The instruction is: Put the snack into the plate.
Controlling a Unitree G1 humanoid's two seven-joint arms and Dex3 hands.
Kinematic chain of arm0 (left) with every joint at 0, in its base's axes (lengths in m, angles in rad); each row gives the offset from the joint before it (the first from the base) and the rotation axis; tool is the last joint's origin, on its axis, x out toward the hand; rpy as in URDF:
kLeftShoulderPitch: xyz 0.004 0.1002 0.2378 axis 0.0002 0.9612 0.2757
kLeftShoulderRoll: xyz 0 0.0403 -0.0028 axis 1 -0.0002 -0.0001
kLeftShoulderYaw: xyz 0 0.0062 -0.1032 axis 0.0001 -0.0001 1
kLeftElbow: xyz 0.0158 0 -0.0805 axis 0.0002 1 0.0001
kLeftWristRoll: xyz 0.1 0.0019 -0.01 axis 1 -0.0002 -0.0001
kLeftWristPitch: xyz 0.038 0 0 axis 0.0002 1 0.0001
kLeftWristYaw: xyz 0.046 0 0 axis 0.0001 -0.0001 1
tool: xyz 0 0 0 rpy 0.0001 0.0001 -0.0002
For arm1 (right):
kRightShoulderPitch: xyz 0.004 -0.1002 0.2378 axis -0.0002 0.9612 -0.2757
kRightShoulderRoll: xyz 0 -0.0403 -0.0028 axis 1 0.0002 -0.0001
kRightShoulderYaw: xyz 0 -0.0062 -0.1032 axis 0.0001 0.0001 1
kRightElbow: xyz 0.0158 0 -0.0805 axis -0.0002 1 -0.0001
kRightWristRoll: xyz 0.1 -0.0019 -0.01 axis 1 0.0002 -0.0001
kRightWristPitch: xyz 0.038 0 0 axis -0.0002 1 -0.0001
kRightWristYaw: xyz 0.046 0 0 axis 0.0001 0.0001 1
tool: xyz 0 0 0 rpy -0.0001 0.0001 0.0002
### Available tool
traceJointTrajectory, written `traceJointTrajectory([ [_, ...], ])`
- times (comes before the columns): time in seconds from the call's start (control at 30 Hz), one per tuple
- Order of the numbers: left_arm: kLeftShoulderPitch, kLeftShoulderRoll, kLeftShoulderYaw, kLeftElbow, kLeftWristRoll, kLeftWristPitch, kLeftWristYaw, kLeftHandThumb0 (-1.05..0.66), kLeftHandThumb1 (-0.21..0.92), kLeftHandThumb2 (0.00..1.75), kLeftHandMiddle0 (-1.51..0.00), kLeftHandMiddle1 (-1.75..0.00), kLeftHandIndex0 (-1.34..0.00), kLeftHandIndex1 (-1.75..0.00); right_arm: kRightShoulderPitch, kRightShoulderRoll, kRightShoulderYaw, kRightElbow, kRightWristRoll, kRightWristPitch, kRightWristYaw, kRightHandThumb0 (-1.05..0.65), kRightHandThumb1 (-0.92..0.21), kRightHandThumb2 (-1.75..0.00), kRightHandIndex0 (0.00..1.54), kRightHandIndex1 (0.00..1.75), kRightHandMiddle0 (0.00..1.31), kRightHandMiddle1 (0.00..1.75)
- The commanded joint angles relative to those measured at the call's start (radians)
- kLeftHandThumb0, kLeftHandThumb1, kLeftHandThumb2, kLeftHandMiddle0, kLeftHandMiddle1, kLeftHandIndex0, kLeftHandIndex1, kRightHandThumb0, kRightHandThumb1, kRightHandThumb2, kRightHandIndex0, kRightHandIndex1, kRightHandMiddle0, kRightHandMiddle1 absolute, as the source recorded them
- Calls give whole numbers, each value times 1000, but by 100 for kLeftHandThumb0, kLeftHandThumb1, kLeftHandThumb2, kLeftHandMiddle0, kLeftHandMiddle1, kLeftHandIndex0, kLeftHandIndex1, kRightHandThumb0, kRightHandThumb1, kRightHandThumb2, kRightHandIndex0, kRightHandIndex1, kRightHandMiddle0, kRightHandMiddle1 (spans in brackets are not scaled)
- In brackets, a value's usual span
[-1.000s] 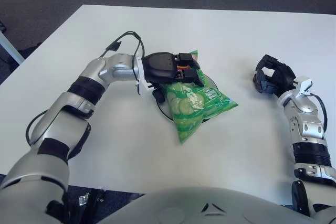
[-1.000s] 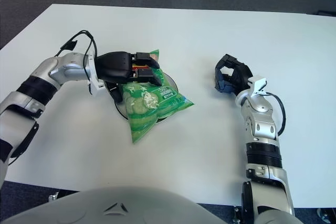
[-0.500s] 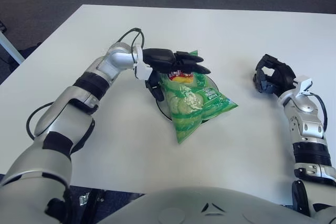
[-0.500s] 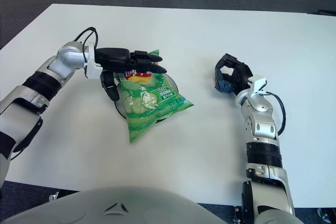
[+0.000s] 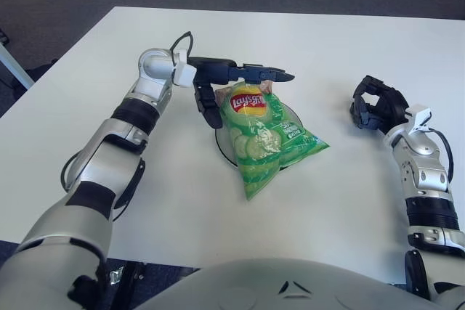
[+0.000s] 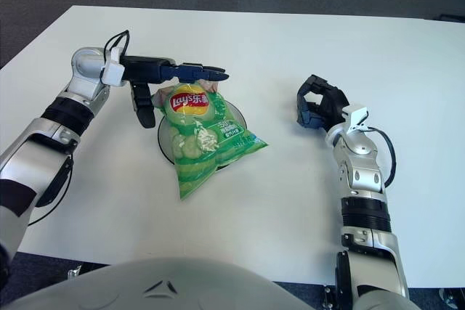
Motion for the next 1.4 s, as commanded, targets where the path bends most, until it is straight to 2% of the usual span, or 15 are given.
traceJointTrajectory([
  [0.0,-18,-23,92,17,-64,104,-83,-103,91,22,0,0,0,0,46,8,29,62,-31,48,15,-47,-37,-126,125,175,58,175],
  [0.2,-15,-67,183,15,-91,283,-125,-100,90,20,0,0,0,0,45,6,30,67,-28,44,23,-46,-37,-125,125,175,57,175],
  [0.3,-22,-67,231,62,-69,357,-86,-97,88,19,0,0,0,0,45,7,32,66,-30,42,21,-46,-37,-125,126,175,57,175],
  [0.43,-7,0,291,163,12,357,16,-95,88,20,0,0,0,0,45,7,35,62,-31,47,18,-47,-37,-126,126,175,57,175],
  [0.6,11,-13,333,239,64,341,54,-99,90,21,0,0,0,0,44,5,38,63,-32,50,11,-46,-38,-124,124,175,57,175],
  [0.67,17,-2,356,259,66,380,56,-102,91,23,0,0,0,0,45,6,40,58,-33,53,6,-46,-38,-124,124,175,56,175],
  [0.73,16,8,373,270,73,410,58,-104,92,27,0,0,0,0,45,5,42,56,-33,53,4,-46,-38,-124,123,175,56,175],
  [0.9,33,10,420,354,108,408,124,-105,92,43,-3,-2,0,0,46,8,39,61,-26,41,6,-46,-39,-123,123,175,56,175],
  [1.0,87,1,454,322,121,399,244,-105,92,57,-14,-8,-2,-1,45,8,36,67,-22,37,10,-46,-40,-122,122,175,55,175],
  [1.1,196,-39,483,245,155,319,434,-105,92,64,-17,-39,-1,-24,46,5,34,77,-22,27,13,-46,-40,-122,122,175,55,175],
  [1.13,223,-55,488,228,178,306,533,-104,92,65,-20,-56,0,-40,46,3,34,81,-24,24,13,-46,-40,-122,122,175,55,175],
  [1.17,240,-68,490,215,195,301,601,-102,92,66,-26,-76,0,-71,46,1,34,86,-25,20,14,-46,-40,-122,122,175,55,175],
  [1.27,241,-81,488,214,225,331,723,-96,92,66,-34,-112,-1,-124,46,-4,33,92,-25,16,17,-46,-40,-122,122,175,55,175],
  [1.33,234,-88,486,221,238,353,777,-92,92,66,-40,-132,-7,-148,46,-8,31,96,-24,15,20,-46,-40,-122,122,175,55,175],
  [1.37,219,-105,495,245,231,382,828,-92,92,66,-41,-136,-9,-153,46,-12,31,97,-25,16,22,-46,-39,-122,122,175,55,175],
])
